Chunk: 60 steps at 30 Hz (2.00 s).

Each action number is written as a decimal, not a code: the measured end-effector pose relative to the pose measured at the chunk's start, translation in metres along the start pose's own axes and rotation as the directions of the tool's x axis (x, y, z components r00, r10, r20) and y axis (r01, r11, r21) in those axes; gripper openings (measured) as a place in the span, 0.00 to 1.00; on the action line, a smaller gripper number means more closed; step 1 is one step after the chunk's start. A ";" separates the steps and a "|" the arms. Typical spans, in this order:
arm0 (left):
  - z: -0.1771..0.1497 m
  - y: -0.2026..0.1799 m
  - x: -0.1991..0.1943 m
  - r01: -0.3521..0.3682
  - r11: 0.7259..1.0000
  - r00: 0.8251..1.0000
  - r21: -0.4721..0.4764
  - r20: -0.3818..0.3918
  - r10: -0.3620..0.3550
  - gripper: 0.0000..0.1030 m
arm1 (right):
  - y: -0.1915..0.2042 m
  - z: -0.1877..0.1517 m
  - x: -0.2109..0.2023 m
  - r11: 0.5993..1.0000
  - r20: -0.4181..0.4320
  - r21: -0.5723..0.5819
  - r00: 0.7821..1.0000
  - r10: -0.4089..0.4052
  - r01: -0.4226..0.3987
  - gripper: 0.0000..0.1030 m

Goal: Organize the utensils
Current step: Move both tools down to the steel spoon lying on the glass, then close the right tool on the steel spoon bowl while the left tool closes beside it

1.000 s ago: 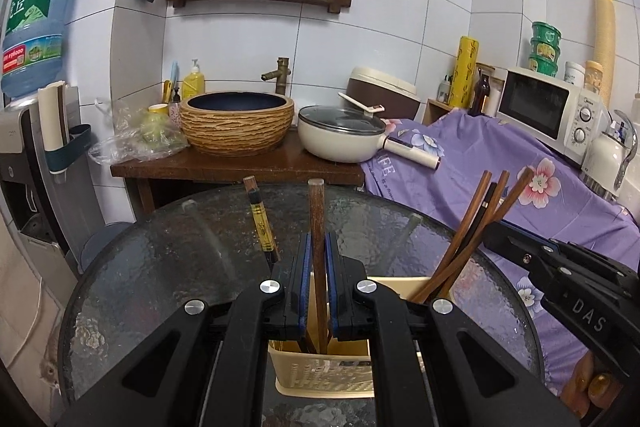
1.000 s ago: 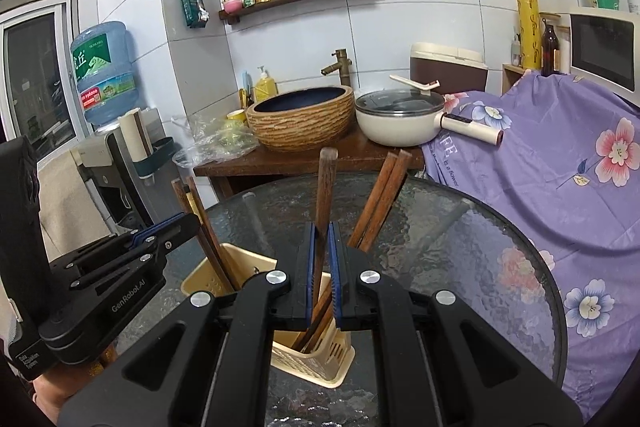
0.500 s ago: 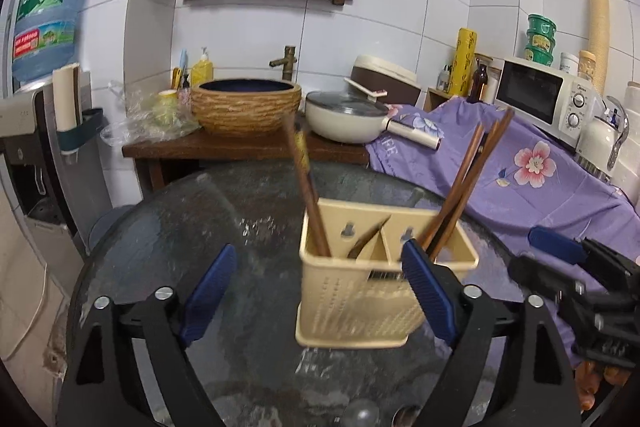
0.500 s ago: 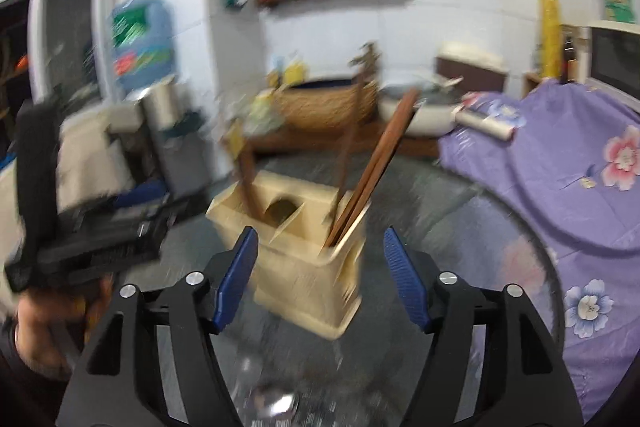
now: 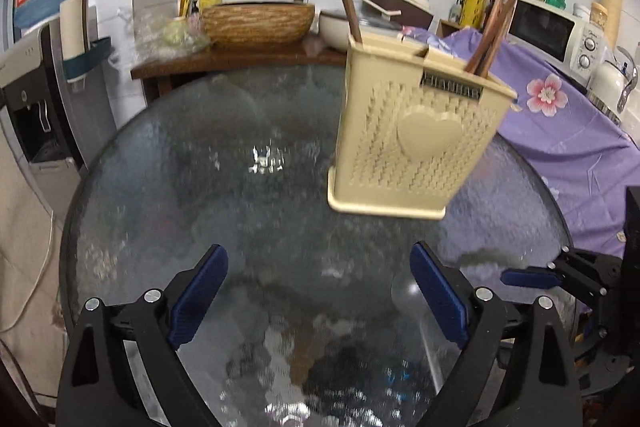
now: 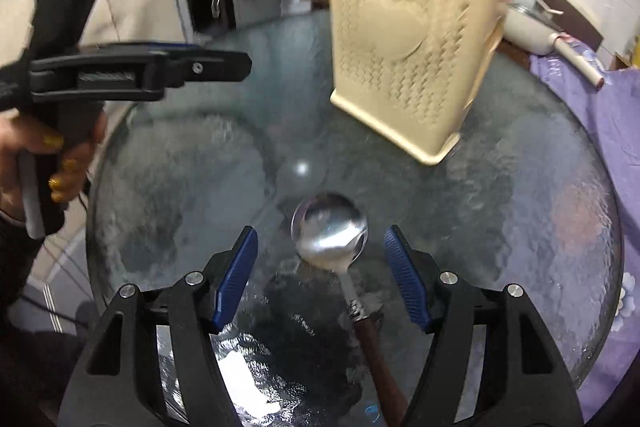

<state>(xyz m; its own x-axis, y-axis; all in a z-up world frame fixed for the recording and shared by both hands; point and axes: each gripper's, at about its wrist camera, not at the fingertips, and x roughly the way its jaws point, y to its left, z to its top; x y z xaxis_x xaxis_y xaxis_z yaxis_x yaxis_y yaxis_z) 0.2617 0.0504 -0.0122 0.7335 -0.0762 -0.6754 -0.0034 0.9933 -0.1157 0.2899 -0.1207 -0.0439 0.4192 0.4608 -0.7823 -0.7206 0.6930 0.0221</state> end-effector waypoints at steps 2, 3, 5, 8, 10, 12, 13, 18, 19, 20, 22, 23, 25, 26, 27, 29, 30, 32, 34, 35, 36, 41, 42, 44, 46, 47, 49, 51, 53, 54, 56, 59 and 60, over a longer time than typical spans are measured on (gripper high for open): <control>-0.008 -0.001 0.000 0.003 1.000 1.000 0.003 -0.013 -0.003 0.88 | 0.001 -0.002 0.009 1.000 -0.032 -0.013 0.999 -0.008 0.008 0.64; -0.010 -0.001 0.001 0.005 1.000 1.000 0.004 -0.018 -0.004 0.88 | 0.001 -0.003 0.012 1.000 -0.041 -0.019 0.999 -0.011 0.010 0.64; -0.015 -0.002 0.002 0.008 1.000 0.999 0.007 -0.033 -0.007 0.88 | 0.000 -0.003 0.017 1.000 -0.054 -0.020 0.998 -0.017 0.015 0.64; -0.021 -0.002 0.002 0.006 1.000 0.999 0.014 -0.044 -0.005 0.88 | -0.004 -0.003 0.022 1.000 -0.070 -0.002 0.998 -0.004 0.004 0.62; -0.022 -0.001 0.002 0.009 1.000 0.999 0.015 -0.048 -0.008 0.88 | -0.004 -0.002 0.025 1.000 -0.076 -0.006 0.997 -0.005 0.005 0.60; -0.023 -0.002 0.003 0.012 1.000 0.999 0.019 -0.053 -0.011 0.88 | -0.004 -0.001 0.029 1.000 -0.076 -0.008 0.997 -0.002 0.002 0.58; -0.024 -0.003 0.004 0.014 1.000 0.998 0.022 -0.057 -0.012 0.88 | -0.005 0.002 0.031 1.000 -0.071 -0.005 0.997 0.000 -0.001 0.57; -0.030 -0.009 0.008 0.019 0.999 0.997 0.038 -0.076 -0.016 0.88 | -0.008 0.007 0.036 1.000 -0.064 -0.006 0.998 0.001 -0.002 0.51; -0.032 -0.010 0.009 0.025 0.999 0.996 0.038 -0.082 -0.022 0.88 | -0.008 0.009 0.037 1.000 -0.061 -0.006 0.998 0.000 -0.001 0.48; -0.033 -0.011 0.010 0.031 0.999 0.996 0.037 -0.088 -0.027 0.88 | -0.008 0.009 0.036 1.000 -0.060 -0.004 0.998 0.000 0.000 0.46; -0.036 -0.011 0.012 0.039 0.999 0.994 0.034 -0.100 -0.035 0.88 | -0.007 0.009 0.035 1.000 -0.057 -0.005 0.998 -0.001 0.001 0.46; -0.037 -0.013 0.013 0.041 0.999 0.994 0.035 -0.105 -0.037 0.88 | -0.007 0.008 0.034 1.000 -0.054 -0.003 0.999 -0.003 0.003 0.46; -0.040 -0.017 0.015 0.043 0.998 0.993 0.048 -0.114 -0.038 0.88 | -0.007 0.006 0.033 1.000 -0.052 0.006 0.999 -0.008 0.008 0.46; -0.041 -0.020 0.015 0.046 0.997 0.992 0.055 -0.118 -0.039 0.88 | -0.010 0.005 0.032 1.000 -0.051 0.017 0.999 -0.015 0.016 0.46; -0.042 -0.023 0.016 0.051 0.997 0.992 0.062 -0.121 -0.043 0.88 | -0.012 0.004 0.031 0.999 -0.049 0.030 0.999 -0.020 0.021 0.46; -0.044 -0.029 0.017 0.056 0.996 0.991 0.074 -0.125 -0.046 0.88 | -0.023 0.002 0.028 0.995 -0.042 0.091 0.999 -0.028 0.032 0.46; -0.044 -0.033 0.019 0.059 0.995 0.991 0.084 -0.128 -0.048 0.88 | -0.028 0.001 0.026 0.993 -0.037 0.117 0.999 -0.028 0.032 0.46; -0.044 -0.044 0.023 0.066 0.993 0.989 0.103 -0.136 -0.051 0.88 | -0.040 0.000 0.020 0.982 -0.021 0.189 1.000 -0.023 0.027 0.46; -0.044 -0.053 0.028 0.069 0.990 0.988 0.123 -0.143 -0.051 0.87 | -0.048 -0.001 0.016 0.972 -0.009 0.233 1.000 -0.025 0.026 0.46; -0.044 -0.059 0.031 0.067 0.988 0.988 0.138 -0.146 -0.046 0.86 | -0.051 -0.001 0.013 0.968 -0.004 0.251 1.000 -0.031 0.031 0.46; -0.044 -0.064 0.033 0.062 0.986 0.988 0.153 -0.148 -0.039 0.86 | -0.053 -0.001 0.011 0.965 -0.003 0.259 0.999 -0.036 0.035 0.46; -0.043 -0.080 0.050 0.053 0.982 0.983 0.179 -0.182 -0.020 0.72 | -0.056 -0.002 0.003 0.954 0.011 0.293 0.998 -0.064 0.058 0.46; -0.042 -0.080 0.053 0.054 0.984 0.982 0.171 -0.189 -0.021 0.70 | -0.059 -0.002 0.002 0.952 0.013 0.299 0.998 -0.065 0.058 0.46; -0.041 -0.080 0.057 0.040 0.985 0.983 0.166 -0.186 -0.009 0.63 | -0.061 -0.004 0.000 0.947 0.015 0.313 0.997 -0.076 0.067 0.46; -0.039 -0.081 0.059 0.031 0.985 0.983 0.169 -0.184 0.000 0.59 | -0.063 -0.007 -0.002 0.945 0.016 0.319 0.996 -0.084 0.074 0.46; -0.038 -0.081 0.059 0.031 0.986 0.983 0.166 -0.183 0.000 0.56 | -0.064 -0.007 -0.002 0.944 0.016 0.321 0.996 -0.085 0.075 0.46; -0.036 -0.082 0.061 0.030 0.986 0.983 0.164 -0.183 0.000 0.53 | -0.065 -0.007 -0.002 0.943 0.016 0.325 0.996 -0.087 0.077 0.46; -0.035 -0.083 0.062 0.019 0.986 0.984 0.168 -0.178 0.011 0.47 | -0.065 -0.007 -0.003 0.941 0.018 0.329 0.996 -0.091 0.080 0.46; -0.033 -0.085 0.064 0.013 0.985 0.984 0.173 -0.176 0.018 0.41 | -0.065 -0.007 -0.004 0.941 0.022 0.328 0.995 -0.096 0.083 0.46; -0.032 -0.086 0.065 0.014 0.985 0.984 0.174 -0.177 0.017 0.39 | -0.064 -0.008 -0.004 0.941 0.023 0.327 0.995 -0.098 0.085 0.46; -0.031 -0.086 0.066 0.016 0.985 0.984 0.171 -0.180 0.015 0.34 | -0.062 -0.008 -0.004 0.942 0.024 0.324 0.994 -0.103 0.090 0.46; -0.029 -0.088 0.067 0.027 0.987 0.983 0.160 -0.182 0.003 0.34 | -0.062 -0.007 -0.004 0.943 0.027 0.321 0.994 -0.105 0.091 0.46; -0.028 -0.089 0.067 0.028 0.987 0.983 0.161 -0.182 0.002 0.34 | -0.061 -0.007 -0.004 0.943 0.027 0.321 0.994 -0.106 0.092 0.46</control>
<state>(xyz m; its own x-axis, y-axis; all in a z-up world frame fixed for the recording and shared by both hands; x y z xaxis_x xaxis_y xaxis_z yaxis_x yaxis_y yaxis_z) 0.2921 -0.0455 -0.0679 0.5978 -0.0889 -0.7967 0.1266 0.9918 -0.0157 0.3286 -0.1686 -0.0464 0.5080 0.3996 -0.7631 -0.4634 0.8735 0.1490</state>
